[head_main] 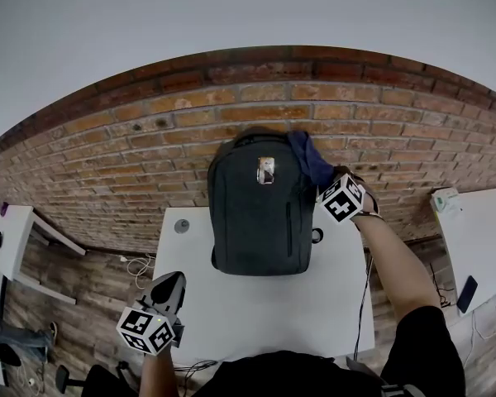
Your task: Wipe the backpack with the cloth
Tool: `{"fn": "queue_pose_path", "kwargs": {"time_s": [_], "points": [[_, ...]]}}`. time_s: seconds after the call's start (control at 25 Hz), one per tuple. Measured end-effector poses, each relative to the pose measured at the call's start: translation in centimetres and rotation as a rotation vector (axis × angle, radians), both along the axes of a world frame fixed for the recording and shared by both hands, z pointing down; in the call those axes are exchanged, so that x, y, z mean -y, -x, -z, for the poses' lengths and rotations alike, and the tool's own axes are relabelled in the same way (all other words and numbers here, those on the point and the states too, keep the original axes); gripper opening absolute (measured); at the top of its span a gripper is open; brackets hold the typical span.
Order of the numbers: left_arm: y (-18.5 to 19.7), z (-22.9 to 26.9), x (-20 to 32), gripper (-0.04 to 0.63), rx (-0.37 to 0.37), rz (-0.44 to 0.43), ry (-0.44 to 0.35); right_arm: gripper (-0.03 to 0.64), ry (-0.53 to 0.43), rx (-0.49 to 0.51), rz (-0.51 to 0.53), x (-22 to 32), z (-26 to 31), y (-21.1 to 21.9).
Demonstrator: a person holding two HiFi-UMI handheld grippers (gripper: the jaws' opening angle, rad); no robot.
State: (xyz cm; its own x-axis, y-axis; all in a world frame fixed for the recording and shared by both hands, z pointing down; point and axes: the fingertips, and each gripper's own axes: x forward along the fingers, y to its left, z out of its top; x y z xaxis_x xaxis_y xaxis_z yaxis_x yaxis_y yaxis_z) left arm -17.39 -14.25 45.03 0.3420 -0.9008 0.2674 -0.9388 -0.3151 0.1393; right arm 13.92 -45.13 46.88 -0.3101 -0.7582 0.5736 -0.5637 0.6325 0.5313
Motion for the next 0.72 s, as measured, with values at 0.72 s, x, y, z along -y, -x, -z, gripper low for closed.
{"fn": "queue_pose_path", "kwargs": {"time_s": [0.72], "points": [[-1.0, 1.1, 1.0, -0.005, -0.009, -0.071, -0.021, 0.064, 0.131, 0.023, -0.040, -6.5, -8.5, -0.8]]}}
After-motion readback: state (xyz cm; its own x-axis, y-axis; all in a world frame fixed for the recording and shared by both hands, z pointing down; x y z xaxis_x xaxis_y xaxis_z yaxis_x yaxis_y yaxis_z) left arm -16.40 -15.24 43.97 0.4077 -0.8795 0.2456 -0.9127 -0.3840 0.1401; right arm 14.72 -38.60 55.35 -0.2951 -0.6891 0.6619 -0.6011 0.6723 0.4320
